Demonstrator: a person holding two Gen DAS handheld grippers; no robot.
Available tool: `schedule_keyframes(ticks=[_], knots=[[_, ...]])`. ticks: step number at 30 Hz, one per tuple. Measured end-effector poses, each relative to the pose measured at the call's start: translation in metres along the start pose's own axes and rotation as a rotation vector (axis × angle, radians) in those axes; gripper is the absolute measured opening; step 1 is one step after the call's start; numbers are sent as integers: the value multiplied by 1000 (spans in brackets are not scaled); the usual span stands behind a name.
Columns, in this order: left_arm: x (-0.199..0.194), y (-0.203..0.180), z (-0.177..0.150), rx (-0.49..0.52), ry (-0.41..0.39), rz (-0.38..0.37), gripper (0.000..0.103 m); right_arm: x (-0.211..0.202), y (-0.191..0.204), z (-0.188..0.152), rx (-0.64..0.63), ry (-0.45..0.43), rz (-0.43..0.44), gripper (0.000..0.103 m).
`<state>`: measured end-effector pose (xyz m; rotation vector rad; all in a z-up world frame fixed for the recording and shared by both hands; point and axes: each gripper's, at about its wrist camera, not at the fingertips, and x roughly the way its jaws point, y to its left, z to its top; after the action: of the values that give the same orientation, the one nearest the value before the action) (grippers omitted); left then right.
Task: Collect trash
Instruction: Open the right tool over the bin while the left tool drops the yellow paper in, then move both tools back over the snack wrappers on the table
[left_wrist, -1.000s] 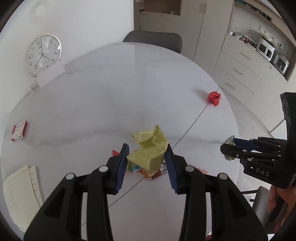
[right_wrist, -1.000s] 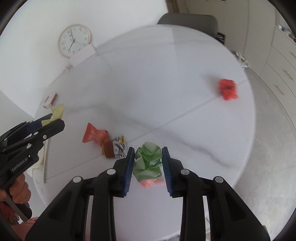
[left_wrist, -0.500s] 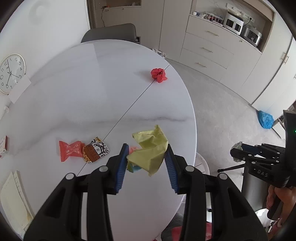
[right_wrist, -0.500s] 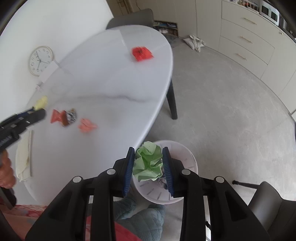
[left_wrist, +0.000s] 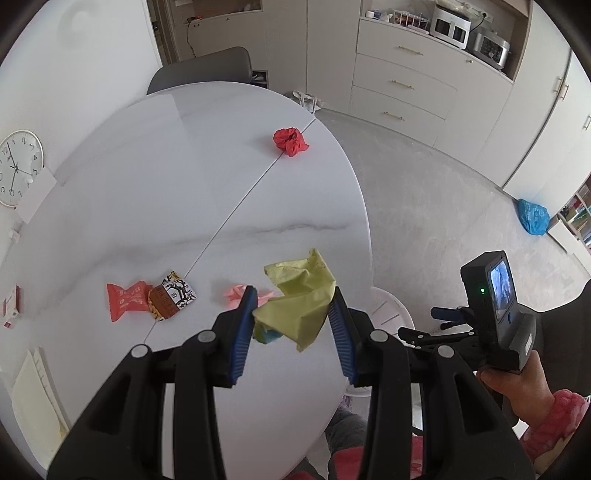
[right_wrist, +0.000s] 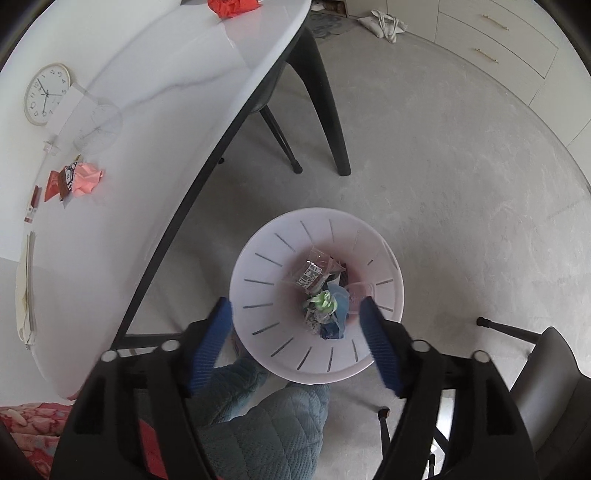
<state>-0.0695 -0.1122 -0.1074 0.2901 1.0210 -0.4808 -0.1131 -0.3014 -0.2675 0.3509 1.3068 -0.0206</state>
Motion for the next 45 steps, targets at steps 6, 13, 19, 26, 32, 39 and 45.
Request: schedule_keyframes(ticks=[6, 13, 19, 26, 32, 39, 45], knots=[[1, -8, 0, 16, 3, -9, 39, -20, -9, 0, 25, -39, -9, 86], [4, -32, 3, 69, 12, -33, 39, -69, -27, 2, 73, -143, -34, 94], [19, -78, 3, 172, 46, -100, 39, -116, -51, 4, 109, -243, -73, 95], [55, -137, -8, 276, 150, -202, 39, -142, -80, -3, 166, -290, -89, 97], [80, -164, -19, 306, 226, -225, 48, -142, -96, -7, 195, -287, -90, 97], [86, -173, -20, 310, 235, -219, 67, -137, -103, -9, 200, -268, -84, 97], [81, -170, -19, 310, 212, -205, 72, -141, -101, -8, 192, -271, -82, 97]])
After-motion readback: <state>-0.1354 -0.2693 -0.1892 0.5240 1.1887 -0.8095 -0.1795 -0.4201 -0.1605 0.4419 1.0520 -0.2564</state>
